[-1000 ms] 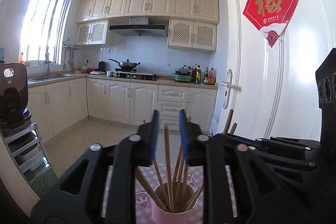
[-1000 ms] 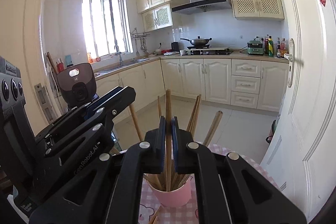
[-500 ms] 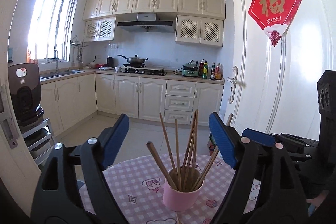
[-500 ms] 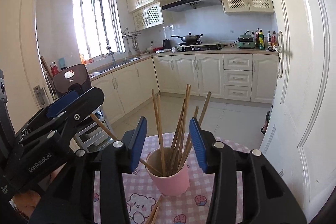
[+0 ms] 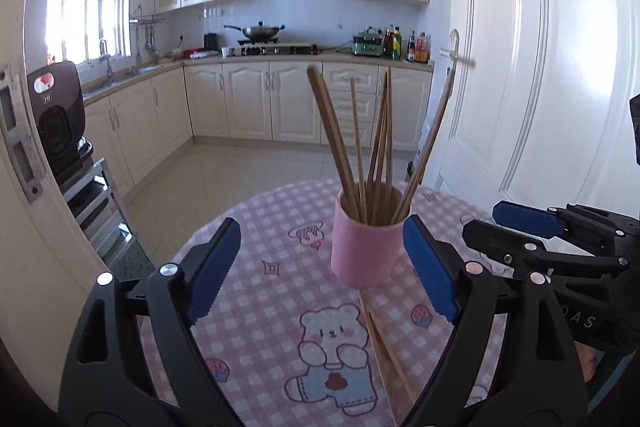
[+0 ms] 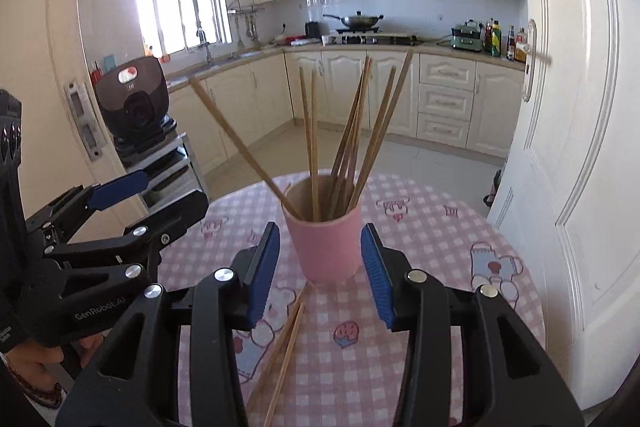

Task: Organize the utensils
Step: 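Move both open grippers down toward the last chopsticks on the cloth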

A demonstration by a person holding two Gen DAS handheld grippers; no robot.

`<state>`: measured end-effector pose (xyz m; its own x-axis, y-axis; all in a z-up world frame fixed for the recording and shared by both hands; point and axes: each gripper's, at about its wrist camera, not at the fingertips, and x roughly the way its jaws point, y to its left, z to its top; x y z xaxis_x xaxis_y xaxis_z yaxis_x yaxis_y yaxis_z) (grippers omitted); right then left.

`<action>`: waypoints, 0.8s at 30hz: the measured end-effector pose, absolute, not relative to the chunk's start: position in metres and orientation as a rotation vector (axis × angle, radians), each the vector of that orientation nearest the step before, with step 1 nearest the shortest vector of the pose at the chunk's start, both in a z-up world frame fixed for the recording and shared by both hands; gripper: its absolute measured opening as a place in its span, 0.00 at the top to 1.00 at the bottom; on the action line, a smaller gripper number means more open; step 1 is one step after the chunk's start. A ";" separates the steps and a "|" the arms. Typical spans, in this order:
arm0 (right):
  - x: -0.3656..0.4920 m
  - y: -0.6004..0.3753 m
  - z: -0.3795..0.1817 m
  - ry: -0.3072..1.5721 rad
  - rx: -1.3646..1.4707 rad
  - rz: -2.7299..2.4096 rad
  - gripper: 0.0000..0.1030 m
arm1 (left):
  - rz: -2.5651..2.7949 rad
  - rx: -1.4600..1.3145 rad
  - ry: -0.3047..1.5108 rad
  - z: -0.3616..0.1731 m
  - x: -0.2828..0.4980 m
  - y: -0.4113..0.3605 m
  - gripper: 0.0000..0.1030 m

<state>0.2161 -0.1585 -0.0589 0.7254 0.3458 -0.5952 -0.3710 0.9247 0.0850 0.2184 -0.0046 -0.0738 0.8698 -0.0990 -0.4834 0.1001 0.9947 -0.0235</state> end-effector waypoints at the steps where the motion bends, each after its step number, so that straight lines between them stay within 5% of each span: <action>1: 0.217 -0.155 -0.067 0.683 -0.057 0.391 0.61 | -0.104 -0.002 0.548 -0.082 0.220 -0.002 0.20; 7: 0.226 -0.131 -0.129 0.924 -0.122 0.436 0.62 | -0.068 -0.014 0.704 -0.125 0.225 0.014 0.20; 24: 0.240 -0.111 -0.177 1.058 -0.227 0.435 0.95 | -0.128 -0.038 0.868 -0.167 0.245 0.006 0.20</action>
<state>0.2397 -0.1109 -0.1766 0.4164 0.2355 -0.8782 -0.4500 0.8926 0.0259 0.2454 0.0063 -0.1674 0.6396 -0.1274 -0.7581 0.0961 0.9917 -0.0856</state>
